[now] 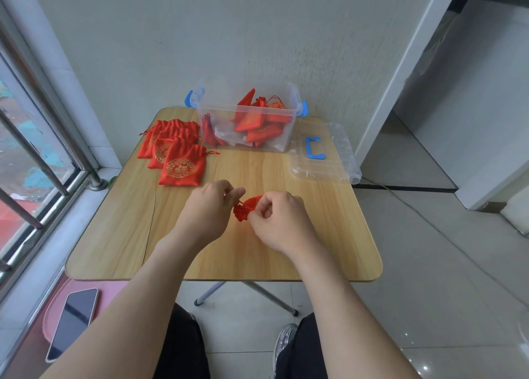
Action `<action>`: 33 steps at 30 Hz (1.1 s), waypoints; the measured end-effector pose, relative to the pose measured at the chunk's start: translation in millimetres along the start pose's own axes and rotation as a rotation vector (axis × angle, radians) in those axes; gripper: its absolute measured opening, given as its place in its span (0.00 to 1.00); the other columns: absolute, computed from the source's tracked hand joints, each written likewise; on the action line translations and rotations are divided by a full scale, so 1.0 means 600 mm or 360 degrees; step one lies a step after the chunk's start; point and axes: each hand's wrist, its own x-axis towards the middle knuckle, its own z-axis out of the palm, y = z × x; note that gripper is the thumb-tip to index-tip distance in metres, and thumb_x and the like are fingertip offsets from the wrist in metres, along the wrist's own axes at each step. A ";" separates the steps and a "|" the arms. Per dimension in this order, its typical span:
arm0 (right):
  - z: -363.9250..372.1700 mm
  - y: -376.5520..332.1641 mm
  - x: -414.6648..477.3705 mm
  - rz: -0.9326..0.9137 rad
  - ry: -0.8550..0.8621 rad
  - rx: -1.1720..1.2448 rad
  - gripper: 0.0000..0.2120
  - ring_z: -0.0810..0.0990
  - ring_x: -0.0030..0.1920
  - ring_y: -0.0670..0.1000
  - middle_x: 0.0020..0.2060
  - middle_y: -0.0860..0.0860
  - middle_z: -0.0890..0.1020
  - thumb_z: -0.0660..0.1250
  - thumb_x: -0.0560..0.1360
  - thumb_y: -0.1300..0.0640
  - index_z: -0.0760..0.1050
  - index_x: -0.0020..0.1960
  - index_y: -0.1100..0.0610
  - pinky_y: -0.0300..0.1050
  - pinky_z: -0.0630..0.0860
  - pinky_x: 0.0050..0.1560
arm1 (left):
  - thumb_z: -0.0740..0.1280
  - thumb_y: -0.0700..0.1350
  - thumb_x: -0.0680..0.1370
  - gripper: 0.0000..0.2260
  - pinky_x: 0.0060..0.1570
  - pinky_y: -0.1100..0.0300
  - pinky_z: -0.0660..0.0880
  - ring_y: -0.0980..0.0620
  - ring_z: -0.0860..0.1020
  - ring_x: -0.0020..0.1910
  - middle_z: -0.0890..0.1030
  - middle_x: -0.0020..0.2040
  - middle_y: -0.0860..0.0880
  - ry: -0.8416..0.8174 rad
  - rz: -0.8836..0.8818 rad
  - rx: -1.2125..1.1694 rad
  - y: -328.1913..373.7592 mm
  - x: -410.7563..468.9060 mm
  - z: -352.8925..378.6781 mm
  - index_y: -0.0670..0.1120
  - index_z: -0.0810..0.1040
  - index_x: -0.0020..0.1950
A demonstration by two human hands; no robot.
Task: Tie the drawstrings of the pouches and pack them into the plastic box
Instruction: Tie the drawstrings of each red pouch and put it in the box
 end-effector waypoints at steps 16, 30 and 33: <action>-0.012 0.006 -0.005 -0.0016 -0.0194 0.0073 0.06 0.80 0.43 0.47 0.47 0.47 0.80 0.67 0.83 0.52 0.70 0.55 0.50 0.38 0.72 0.36 | 0.61 0.52 0.87 0.15 0.40 0.50 0.80 0.58 0.77 0.30 0.78 0.32 0.54 0.0198 -0.0054 -0.0648 0.033 -0.007 -0.002 0.48 0.83 0.49; 0.027 0.040 0.054 -0.0073 0.0131 -0.0292 0.24 0.72 0.68 0.54 0.66 0.48 0.74 0.74 0.78 0.59 0.75 0.72 0.51 0.45 0.74 0.67 | 0.61 0.48 0.88 0.15 0.52 0.45 0.86 0.51 0.72 0.28 0.70 0.28 0.51 0.0151 -0.0489 -0.1581 0.036 0.034 0.006 0.40 0.82 0.55; 0.034 0.037 0.072 -0.0038 0.0267 -0.0189 0.21 0.76 0.66 0.54 0.64 0.49 0.77 0.70 0.79 0.61 0.74 0.70 0.52 0.43 0.73 0.63 | 0.60 0.50 0.88 0.13 0.44 0.52 0.86 0.48 0.79 0.31 0.76 0.31 0.47 0.0252 -0.0433 -0.1400 0.038 0.044 0.005 0.44 0.79 0.62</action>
